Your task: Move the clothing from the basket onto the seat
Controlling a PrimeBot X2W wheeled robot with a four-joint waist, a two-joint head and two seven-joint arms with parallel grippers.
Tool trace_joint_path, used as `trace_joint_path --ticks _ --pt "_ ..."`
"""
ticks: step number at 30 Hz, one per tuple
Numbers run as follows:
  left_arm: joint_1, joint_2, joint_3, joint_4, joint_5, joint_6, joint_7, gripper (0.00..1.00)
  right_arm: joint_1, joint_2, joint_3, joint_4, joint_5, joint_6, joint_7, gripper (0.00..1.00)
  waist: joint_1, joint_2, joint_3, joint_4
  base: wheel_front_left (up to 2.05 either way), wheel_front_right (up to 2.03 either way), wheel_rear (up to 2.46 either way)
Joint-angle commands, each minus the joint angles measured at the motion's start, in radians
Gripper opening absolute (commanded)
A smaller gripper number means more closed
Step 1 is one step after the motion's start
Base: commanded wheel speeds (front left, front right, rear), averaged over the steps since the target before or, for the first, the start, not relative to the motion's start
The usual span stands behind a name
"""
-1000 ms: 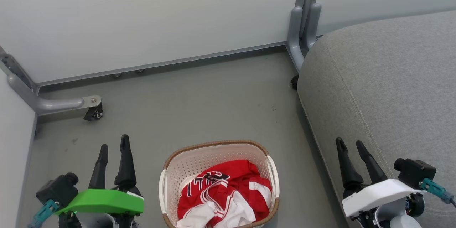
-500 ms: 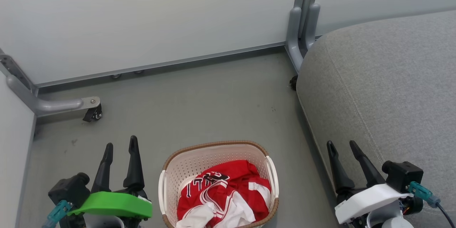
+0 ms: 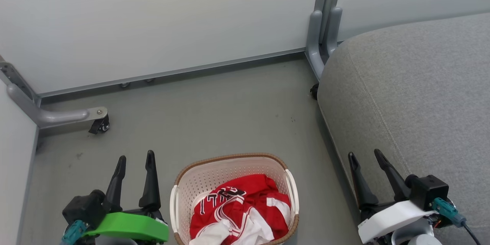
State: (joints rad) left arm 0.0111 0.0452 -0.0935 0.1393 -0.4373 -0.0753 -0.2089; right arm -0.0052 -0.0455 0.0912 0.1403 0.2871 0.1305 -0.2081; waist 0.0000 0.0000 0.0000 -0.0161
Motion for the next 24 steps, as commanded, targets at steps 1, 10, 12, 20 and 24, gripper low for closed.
trace_joint_path --ticks 1,10,12,20,24 --pt "0.009 0.007 0.003 -0.002 0.019 -0.006 -0.008 1.00 0.012 -0.006 -0.001 -0.010 -0.024 0.000 -0.010 1.00 0.0000 0.0000 -0.001 -0.001 0.00 0.00 0.00" --pt "0.017 0.007 0.004 0.008 0.079 -0.010 -0.027 1.00 0.015 -0.006 -0.005 -0.014 -0.084 0.000 -0.028 1.00 0.0000 0.0000 -0.001 -0.002 0.00 0.00 0.00" --pt "0.019 0.008 0.001 0.010 0.092 -0.010 -0.031 1.00 0.016 -0.006 -0.004 -0.013 -0.098 0.000 -0.032 1.00 0.0000 0.0000 -0.001 -0.002 0.00 0.00 0.00" --pt "0.019 0.008 -0.009 0.017 0.139 -0.009 -0.044 1.00 0.018 -0.007 -0.002 -0.012 -0.149 0.000 -0.045 1.00 0.0000 0.0000 0.002 -0.003 0.00 0.00 0.00" --pt "0.020 0.008 -0.013 0.019 0.166 -0.008 -0.050 1.00 0.020 -0.007 -0.002 -0.014 -0.177 0.000 -0.053 1.00 0.0000 0.0000 0.002 -0.003 0.00 0.00 0.00"
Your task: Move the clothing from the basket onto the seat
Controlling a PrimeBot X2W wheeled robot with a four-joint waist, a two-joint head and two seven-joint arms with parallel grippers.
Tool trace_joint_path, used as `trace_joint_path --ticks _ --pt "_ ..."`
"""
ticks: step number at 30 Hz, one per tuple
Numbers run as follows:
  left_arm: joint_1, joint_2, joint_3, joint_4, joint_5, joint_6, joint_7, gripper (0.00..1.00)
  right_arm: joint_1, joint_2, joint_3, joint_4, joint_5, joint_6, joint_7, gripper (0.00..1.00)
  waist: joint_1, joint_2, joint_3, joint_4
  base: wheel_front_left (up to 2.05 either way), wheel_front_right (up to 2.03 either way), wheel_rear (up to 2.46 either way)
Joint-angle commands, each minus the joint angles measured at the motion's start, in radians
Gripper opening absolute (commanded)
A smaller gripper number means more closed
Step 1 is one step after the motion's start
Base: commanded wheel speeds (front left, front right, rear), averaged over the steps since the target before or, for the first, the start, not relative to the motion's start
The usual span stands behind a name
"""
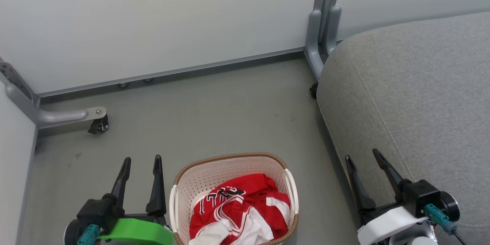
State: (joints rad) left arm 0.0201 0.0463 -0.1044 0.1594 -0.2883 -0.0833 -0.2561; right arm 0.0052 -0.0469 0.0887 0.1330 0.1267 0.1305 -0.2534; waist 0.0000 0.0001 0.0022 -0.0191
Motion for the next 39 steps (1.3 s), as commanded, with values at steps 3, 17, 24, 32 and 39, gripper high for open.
trace_joint_path --ticks 3,17,24,32,39 --pt "0.013 0.007 -0.004 0.000 0.036 0.000 -0.011 1.00 0.013 -0.006 0.002 -0.007 -0.035 0.000 -0.013 1.00 0.0000 -0.0001 -0.002 0.000 0.00 0.00 0.00" --pt "0.016 0.007 0.008 0.023 0.006 -0.009 -0.009 1.00 0.013 -0.006 -0.009 -0.002 -0.010 0.000 -0.013 1.00 0.0000 -0.0001 -0.003 0.000 0.00 0.00 0.00" --pt "0.019 0.007 0.007 0.023 0.025 -0.009 -0.009 1.00 0.022 -0.006 -0.009 0.002 -0.003 0.000 -0.013 1.00 0.0000 -0.0001 -0.006 0.001 0.00 0.00 0.00" --pt "0.019 0.007 0.003 0.029 0.027 0.000 -0.009 1.00 0.020 -0.006 -0.005 0.002 -0.004 0.000 -0.013 1.00 0.0000 -0.0001 0.002 0.000 0.00 0.00 0.00" --pt "-0.002 0.007 -0.017 0.059 0.019 0.006 -0.008 1.00 -0.002 -0.006 -0.005 -0.006 -0.012 0.000 -0.013 1.00 0.0000 -0.0001 0.063 -0.007 0.00 0.00 0.00"
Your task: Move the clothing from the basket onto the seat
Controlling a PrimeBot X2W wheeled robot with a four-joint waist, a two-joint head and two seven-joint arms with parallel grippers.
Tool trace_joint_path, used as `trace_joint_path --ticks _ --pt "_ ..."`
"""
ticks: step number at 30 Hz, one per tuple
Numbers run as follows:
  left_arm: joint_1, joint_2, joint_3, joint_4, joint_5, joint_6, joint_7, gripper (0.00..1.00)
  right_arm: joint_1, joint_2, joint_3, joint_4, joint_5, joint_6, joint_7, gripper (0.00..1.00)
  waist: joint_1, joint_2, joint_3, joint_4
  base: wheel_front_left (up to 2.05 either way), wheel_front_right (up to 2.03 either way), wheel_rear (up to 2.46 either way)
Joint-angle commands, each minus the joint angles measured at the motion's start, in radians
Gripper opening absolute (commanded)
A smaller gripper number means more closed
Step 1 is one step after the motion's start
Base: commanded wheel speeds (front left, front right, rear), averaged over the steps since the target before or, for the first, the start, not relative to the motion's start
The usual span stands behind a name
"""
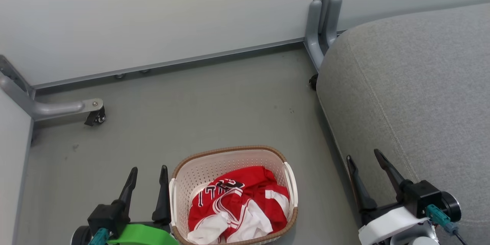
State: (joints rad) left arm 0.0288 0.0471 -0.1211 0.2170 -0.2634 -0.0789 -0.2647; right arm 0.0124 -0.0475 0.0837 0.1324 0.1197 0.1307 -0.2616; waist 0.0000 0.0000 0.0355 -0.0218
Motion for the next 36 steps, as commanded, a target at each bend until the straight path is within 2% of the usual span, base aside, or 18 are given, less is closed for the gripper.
trace_joint_path --ticks 1,5,12,14,23,31,36 --pt "-0.028 0.006 -0.006 0.010 0.000 0.002 0.000 1.00 -0.023 -0.005 -0.002 -0.011 -0.006 0.000 -0.005 1.00 0.0000 0.0000 0.058 -0.004 0.00 0.00 0.00" --pt "-0.095 0.006 -0.039 0.058 0.023 -0.006 0.001 1.00 -0.078 -0.005 -0.006 -0.028 -0.017 0.000 -0.005 1.00 0.0000 0.0000 0.170 -0.005 0.00 0.00 0.00" --pt "-0.271 0.006 -0.124 0.192 0.138 -0.026 0.001 1.00 -0.193 -0.005 -0.004 -0.053 -0.041 0.000 -0.005 1.00 0.0000 0.0000 0.364 -0.019 0.00 0.00 0.00" --pt "-0.358 0.006 -0.156 0.285 0.175 -0.035 0.001 1.00 -0.242 -0.005 -0.008 -0.062 -0.044 0.000 -0.005 1.00 0.0000 0.0000 0.441 -0.036 0.00 0.00 0.00" --pt "-0.638 0.049 -0.306 0.568 0.232 -0.052 0.001 1.00 -0.369 -0.004 -0.012 -0.095 -0.042 0.000 -0.005 1.00 0.0000 0.0000 0.650 -0.093 0.00 0.00 0.00" --pt "-0.829 0.060 -0.477 0.748 0.192 -0.052 0.000 1.00 -0.438 -0.004 -0.012 -0.128 -0.029 0.000 -0.005 1.00 0.0000 0.0000 0.798 -0.123 0.00 0.00 0.00" --pt "-0.913 0.065 -0.539 0.814 0.171 -0.052 0.001 1.00 -0.471 -0.004 0.012 -0.152 -0.022 0.000 -0.005 1.00 0.0000 0.0000 0.861 -0.148 0.00 0.00 0.00"
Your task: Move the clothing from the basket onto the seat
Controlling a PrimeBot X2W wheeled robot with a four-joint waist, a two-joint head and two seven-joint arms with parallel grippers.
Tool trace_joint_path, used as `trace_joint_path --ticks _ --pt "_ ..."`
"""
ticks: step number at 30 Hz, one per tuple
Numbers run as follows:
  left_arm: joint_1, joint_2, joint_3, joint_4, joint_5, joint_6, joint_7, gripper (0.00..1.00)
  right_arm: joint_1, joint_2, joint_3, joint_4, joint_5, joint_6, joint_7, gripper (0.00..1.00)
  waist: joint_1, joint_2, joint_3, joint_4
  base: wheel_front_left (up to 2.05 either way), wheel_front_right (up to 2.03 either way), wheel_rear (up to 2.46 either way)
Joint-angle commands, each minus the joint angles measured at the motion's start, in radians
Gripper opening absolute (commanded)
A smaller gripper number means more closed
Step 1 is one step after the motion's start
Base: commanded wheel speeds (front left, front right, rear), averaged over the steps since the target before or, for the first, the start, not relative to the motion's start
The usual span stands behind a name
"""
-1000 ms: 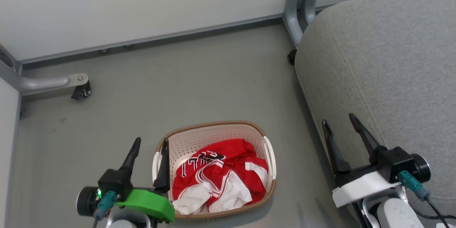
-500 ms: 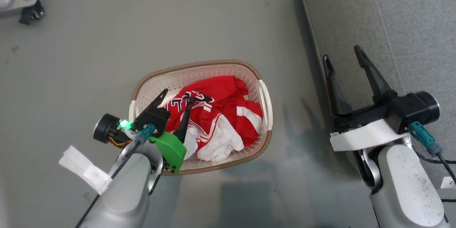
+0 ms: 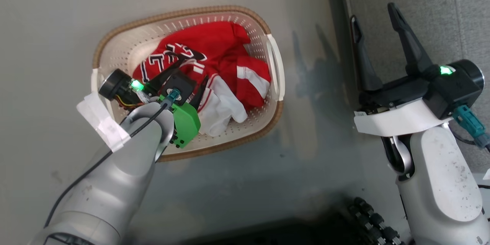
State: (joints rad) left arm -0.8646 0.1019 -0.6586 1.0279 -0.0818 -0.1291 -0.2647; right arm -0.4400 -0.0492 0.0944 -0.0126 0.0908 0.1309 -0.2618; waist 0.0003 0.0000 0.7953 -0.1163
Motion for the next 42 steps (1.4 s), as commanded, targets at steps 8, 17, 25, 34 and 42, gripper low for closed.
trace_joint_path --ticks 8,17,25,34,42 --pt "-0.126 0.028 -0.042 0.127 0.001 -0.002 0.001 1.00 -0.069 -0.002 0.051 -0.069 0.007 0.000 -0.005 1.00 -0.0003 0.0000 0.196 -0.098 0.00 0.00 0.00" --pt "-0.221 0.029 -0.049 0.223 -0.005 0.041 0.029 1.00 -0.119 -0.002 0.093 -0.136 0.009 0.000 -0.005 1.00 -0.0003 0.0000 0.279 -0.114 0.00 0.00 0.00" --pt "-0.255 0.060 -0.061 0.251 0.005 0.110 0.092 1.00 -0.144 -0.002 0.119 -0.171 0.026 0.000 -0.005 1.00 -0.0003 0.0000 0.325 -0.132 0.00 0.00 0.00" --pt "-0.246 0.062 -0.058 0.258 -0.019 0.124 0.098 0.00 -0.145 -0.002 0.121 -0.160 0.040 0.000 -0.005 1.00 -0.0003 0.0000 0.329 -0.144 0.00 0.00 0.00" --pt "-0.214 0.035 -0.059 0.258 -0.041 0.136 0.040 0.00 -0.131 -0.002 0.113 -0.136 0.033 0.000 -0.005 1.00 -0.0003 0.0000 0.261 -0.130 0.00 0.00 0.00"
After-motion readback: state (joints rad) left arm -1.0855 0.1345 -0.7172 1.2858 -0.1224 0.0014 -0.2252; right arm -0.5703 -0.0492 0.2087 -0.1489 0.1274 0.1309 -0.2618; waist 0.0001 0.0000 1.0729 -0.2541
